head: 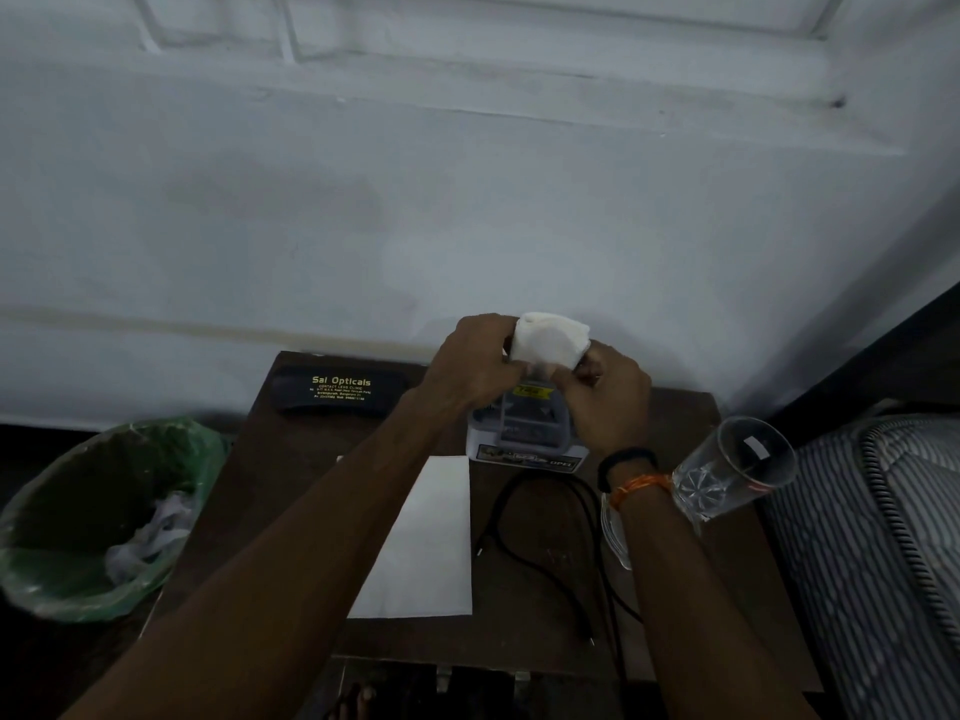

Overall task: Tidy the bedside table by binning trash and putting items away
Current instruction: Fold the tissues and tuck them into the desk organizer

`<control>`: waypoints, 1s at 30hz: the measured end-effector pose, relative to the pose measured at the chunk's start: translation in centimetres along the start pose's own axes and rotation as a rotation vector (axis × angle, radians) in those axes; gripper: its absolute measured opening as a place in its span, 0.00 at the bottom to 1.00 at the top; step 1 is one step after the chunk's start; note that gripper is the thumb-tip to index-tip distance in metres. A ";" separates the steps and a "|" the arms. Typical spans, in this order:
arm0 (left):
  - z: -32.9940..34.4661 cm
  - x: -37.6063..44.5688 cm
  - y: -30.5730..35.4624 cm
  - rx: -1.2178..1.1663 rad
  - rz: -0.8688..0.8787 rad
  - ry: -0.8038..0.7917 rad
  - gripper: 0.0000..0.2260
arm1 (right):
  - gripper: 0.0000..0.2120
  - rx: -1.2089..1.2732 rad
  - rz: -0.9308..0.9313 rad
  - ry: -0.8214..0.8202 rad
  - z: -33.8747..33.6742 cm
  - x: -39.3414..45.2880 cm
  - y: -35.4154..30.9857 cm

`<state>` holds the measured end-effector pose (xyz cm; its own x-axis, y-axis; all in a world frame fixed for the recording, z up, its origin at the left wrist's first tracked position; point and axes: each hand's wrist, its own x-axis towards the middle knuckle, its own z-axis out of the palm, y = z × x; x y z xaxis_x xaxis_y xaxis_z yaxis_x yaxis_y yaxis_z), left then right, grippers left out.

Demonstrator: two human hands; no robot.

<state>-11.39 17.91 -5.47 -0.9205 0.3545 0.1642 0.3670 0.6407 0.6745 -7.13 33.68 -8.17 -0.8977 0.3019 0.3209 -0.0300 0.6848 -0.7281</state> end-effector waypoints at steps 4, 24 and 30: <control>-0.5 -0.1 -0.1 -0.053 0.004 0.067 0.16 | 0.11 0.097 0.005 0.057 -0.5 0.0 -0.5; -0.1 0.4 -0.3 0.055 -0.037 0.051 0.14 | 0.10 -0.003 -0.029 0.041 -0.2 -0.4 0.0; -2.0 -2.2 -0.3 -0.167 -0.097 0.127 0.17 | 0.19 0.110 -0.025 0.177 -1.4 -0.5 -1.0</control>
<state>-9.68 15.62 -4.60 -0.9639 0.2009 0.1748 0.2580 0.5419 0.7998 -6.04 33.71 -6.75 -0.8051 0.4045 0.4339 -0.1074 0.6199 -0.7773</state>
